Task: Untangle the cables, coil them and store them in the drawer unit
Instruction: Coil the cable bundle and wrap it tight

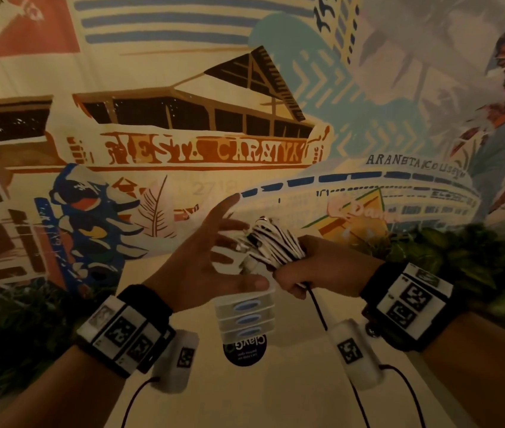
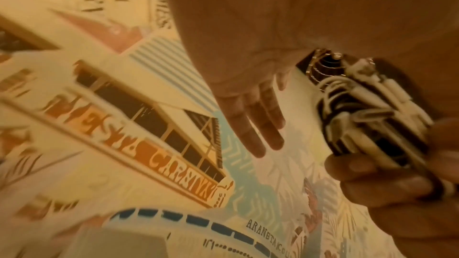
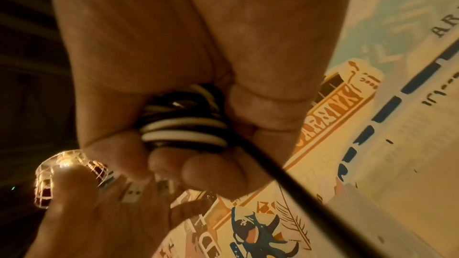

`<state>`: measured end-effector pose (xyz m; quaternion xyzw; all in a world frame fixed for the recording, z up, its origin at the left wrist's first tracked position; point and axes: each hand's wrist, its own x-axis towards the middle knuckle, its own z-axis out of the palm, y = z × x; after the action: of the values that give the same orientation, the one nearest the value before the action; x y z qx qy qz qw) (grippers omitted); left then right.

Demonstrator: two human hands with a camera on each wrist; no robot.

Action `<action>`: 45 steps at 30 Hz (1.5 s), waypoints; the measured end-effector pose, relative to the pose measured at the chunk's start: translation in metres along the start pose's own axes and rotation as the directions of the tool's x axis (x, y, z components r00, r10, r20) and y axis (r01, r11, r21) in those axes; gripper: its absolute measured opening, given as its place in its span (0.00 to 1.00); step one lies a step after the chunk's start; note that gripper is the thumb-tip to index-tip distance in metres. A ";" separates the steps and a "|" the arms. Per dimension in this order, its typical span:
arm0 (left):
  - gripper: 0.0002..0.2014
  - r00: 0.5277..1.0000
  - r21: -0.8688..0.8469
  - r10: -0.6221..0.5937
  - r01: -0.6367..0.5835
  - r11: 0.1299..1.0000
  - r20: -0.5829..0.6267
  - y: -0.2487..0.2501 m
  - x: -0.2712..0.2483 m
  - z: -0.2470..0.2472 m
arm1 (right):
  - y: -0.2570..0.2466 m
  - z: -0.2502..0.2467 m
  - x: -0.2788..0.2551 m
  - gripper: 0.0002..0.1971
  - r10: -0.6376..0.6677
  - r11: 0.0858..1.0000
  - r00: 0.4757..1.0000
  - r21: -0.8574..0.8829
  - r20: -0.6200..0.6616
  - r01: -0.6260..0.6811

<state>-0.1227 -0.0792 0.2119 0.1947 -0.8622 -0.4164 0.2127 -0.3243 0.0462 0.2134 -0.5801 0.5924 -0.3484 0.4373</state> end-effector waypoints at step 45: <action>0.24 0.984 -0.684 0.110 0.017 0.730 0.143 0.046 -0.006 0.041 | 0.003 0.030 0.006 0.14 -0.311 0.783 0.872 0.621 0.378 0.010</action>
<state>-0.1469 -0.0235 0.2241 0.0444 -0.6689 -0.7135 0.2038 -0.2977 0.0434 0.1992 -0.5262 0.2763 -0.4071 0.6936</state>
